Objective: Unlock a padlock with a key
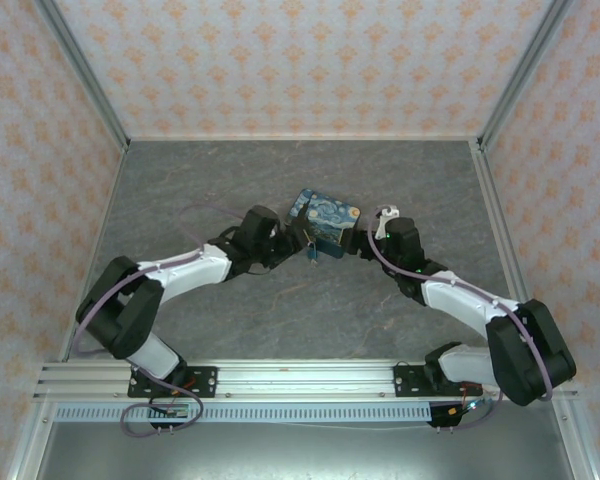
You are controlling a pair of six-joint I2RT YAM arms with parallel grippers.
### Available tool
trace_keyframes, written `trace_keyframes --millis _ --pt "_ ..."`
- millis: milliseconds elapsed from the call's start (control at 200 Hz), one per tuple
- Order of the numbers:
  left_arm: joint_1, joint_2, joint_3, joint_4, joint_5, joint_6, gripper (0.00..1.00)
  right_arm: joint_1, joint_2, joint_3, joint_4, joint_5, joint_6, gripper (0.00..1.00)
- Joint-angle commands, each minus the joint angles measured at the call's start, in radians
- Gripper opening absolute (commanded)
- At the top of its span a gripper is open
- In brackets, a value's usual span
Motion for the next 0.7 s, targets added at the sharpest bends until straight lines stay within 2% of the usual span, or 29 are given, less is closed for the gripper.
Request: trace_keyframes --millis 0,160,245,450,566,696 --pt "0.065 -0.054 0.052 -0.114 -0.059 0.116 0.72 -0.031 -0.017 0.034 -0.007 -0.07 0.092 0.89" --pt "0.166 -0.012 0.169 -0.157 0.0 0.253 0.85 -0.085 0.025 0.05 0.02 -0.158 0.2 1.0" --pt "0.194 0.076 0.271 -0.195 0.044 0.339 0.87 -0.091 0.072 0.082 0.003 -0.193 0.223 0.99" --pt "0.22 0.317 0.471 -0.217 0.159 0.397 0.86 -0.093 0.231 0.187 -0.051 -0.228 0.269 1.0" --pt "0.221 0.417 0.523 -0.218 0.19 0.401 0.83 -0.093 0.31 0.241 -0.057 -0.265 0.287 0.99" --pt "0.22 0.457 0.522 -0.22 0.206 0.399 0.78 -0.094 0.363 0.283 -0.058 -0.3 0.277 0.96"
